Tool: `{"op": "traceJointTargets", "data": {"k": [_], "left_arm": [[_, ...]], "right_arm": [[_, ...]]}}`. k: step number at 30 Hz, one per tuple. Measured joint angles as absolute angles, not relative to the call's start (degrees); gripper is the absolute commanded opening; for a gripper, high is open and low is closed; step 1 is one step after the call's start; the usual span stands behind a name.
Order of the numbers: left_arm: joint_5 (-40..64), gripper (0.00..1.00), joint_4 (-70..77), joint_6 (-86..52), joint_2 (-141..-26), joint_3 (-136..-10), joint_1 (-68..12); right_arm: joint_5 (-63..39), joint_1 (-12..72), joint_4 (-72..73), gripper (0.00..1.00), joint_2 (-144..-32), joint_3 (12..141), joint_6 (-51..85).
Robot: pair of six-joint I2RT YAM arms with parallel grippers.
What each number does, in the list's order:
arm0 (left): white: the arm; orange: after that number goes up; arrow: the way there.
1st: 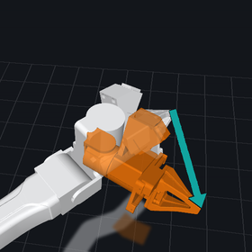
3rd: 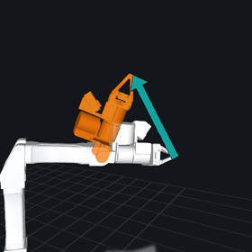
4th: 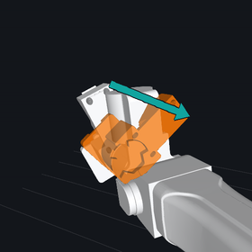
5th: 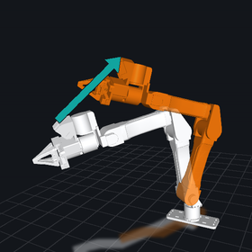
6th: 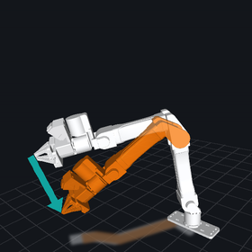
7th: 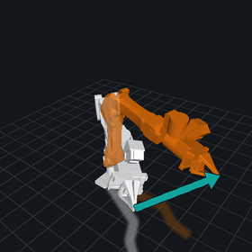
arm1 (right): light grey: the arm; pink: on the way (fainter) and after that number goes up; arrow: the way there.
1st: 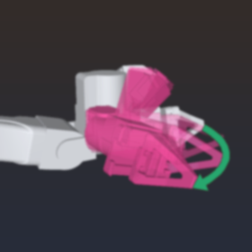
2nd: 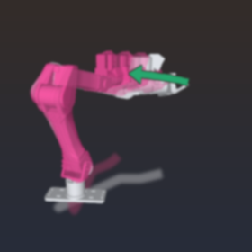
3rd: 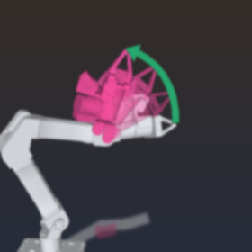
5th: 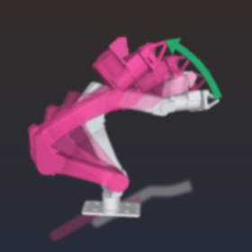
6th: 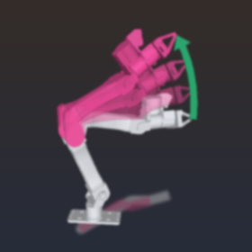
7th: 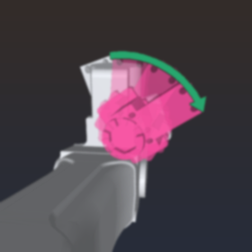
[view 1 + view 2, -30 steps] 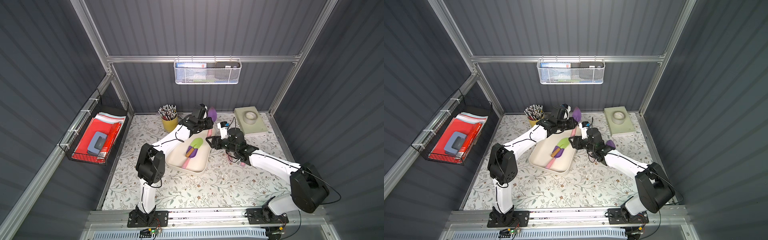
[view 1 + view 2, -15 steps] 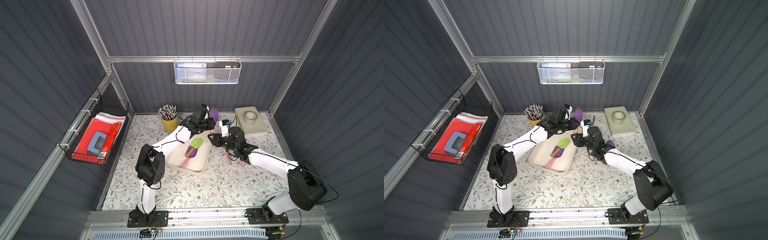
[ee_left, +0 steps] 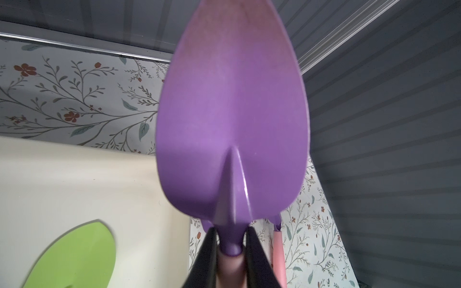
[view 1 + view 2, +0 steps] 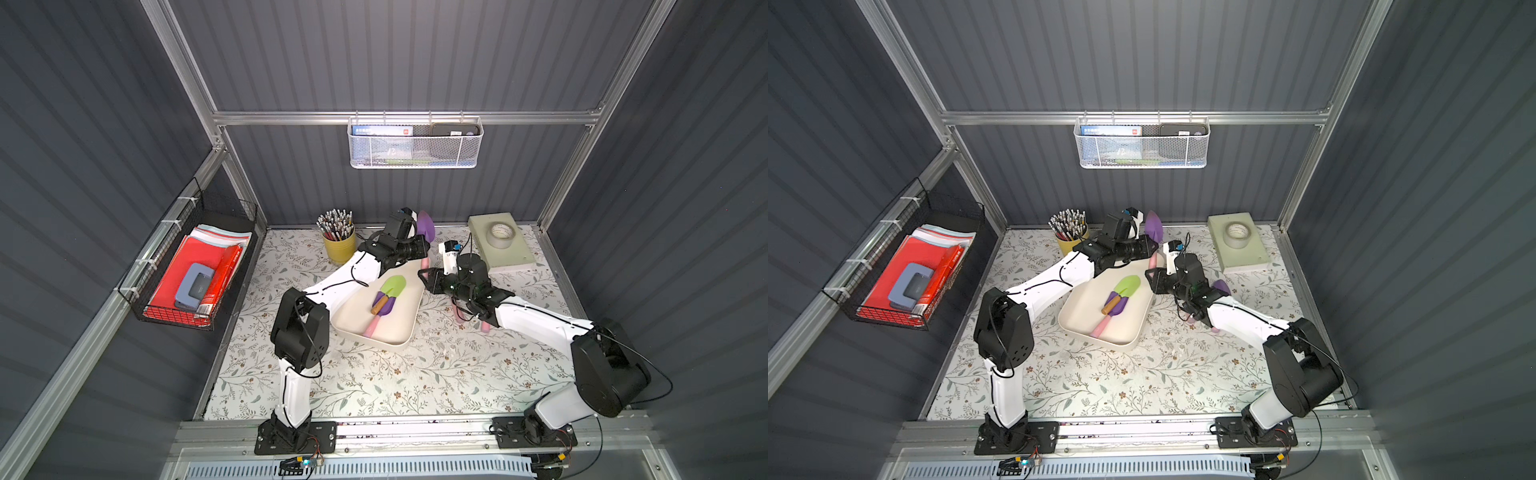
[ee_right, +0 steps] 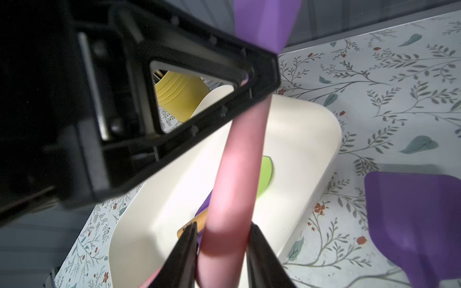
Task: Take the shovel out of the storage box
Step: Pick up the shovel from the storage box, then place the shovel at the center of the board.
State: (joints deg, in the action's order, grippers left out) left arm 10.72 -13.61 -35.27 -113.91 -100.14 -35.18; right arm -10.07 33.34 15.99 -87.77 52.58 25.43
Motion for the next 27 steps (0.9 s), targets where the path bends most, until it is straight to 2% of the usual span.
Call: {"op": "traceJointTargets", "data": {"k": [3, 7, 9, 11, 17, 21, 27], "left_arm": [[10.7, 0.19, -13.4, -35.3, -113.9, -100.2, -35.2], [10.7, 0.79, -13.9, -34.7, -113.7, -100.2, -35.2], [9.9, 0.91, -14.4, -34.7, -113.6, -100.2, -35.2], [8.1, 0.96, -15.8, -34.5, -113.5, -100.8, -35.2], [1.8, 0.97, -18.9, -33.9, -111.6, -103.4, -34.9], [0.6, 0.97, -19.5, -33.6, -110.0, -104.4, -34.3], [-0.2, 0.98, -20.1, -33.4, -109.8, -104.5, -33.3]], "right_arm": [[-9.3, 33.3, 14.9, 0.24, -87.1, 52.6, 25.5], [-8.3, 32.6, 12.5, 0.22, -85.3, 52.5, 25.8], [-7.6, 31.6, 11.6, 0.22, -83.7, 52.3, 26.0], [-7.0, 30.1, 10.5, 0.21, -81.7, 51.7, 26.5], [-4.3, 23.2, 5.9, 0.19, -72.9, 46.4, 27.1], [-1.0, 21.8, 0.1, 0.19, -65.8, 44.2, 27.0], [4.7, 19.3, -9.0, 0.24, -53.6, 41.4, 28.8]]}}
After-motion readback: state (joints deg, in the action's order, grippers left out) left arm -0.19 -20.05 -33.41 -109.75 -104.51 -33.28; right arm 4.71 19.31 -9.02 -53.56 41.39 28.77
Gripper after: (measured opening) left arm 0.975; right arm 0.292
